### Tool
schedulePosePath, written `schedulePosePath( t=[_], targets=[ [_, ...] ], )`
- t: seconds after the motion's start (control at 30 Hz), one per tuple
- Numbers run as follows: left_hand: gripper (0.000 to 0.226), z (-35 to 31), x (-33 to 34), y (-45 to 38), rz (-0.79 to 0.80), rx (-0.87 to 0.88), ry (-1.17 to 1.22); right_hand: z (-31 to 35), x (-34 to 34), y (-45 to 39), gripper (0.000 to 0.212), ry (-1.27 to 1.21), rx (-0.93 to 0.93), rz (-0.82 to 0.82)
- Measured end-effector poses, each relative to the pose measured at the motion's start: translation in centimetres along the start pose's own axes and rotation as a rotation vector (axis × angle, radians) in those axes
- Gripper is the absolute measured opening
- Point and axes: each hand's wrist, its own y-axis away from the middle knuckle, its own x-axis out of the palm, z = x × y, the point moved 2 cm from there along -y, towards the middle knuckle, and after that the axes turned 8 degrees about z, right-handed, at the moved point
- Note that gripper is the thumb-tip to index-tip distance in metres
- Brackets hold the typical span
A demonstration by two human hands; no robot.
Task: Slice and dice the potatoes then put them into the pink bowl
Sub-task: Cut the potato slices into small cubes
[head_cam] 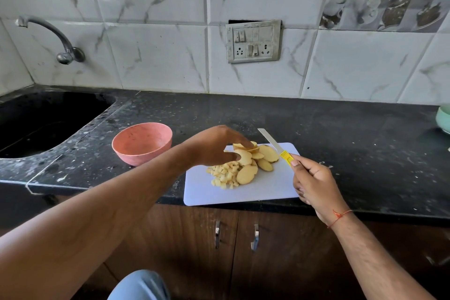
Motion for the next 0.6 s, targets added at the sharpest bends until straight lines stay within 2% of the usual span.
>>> schedulePosePath(
  t=[0.23,0.4,0.53,0.6],
  targets=[
    [0.05,-1.1,1.1,-0.8,0.009,-0.004,-0.228,0.0,0.0,0.1,0.036,0.015,0.005,0.003],
    [0.026,-1.2,0.5,-1.2,0.01,0.016,-0.284,0.0,0.0,0.1,0.037,0.019,0.004,0.006],
    [0.015,-1.0,-0.1,-1.5,-0.004,0.005,-0.286,0.0,-0.1,0.1,0.037,0.022,0.008,0.005],
    [0.016,-0.9,-0.2,-1.3,0.028,-0.011,-0.276,0.0,-0.1,0.1,0.037,0.029,0.009,0.005]
  ],
)
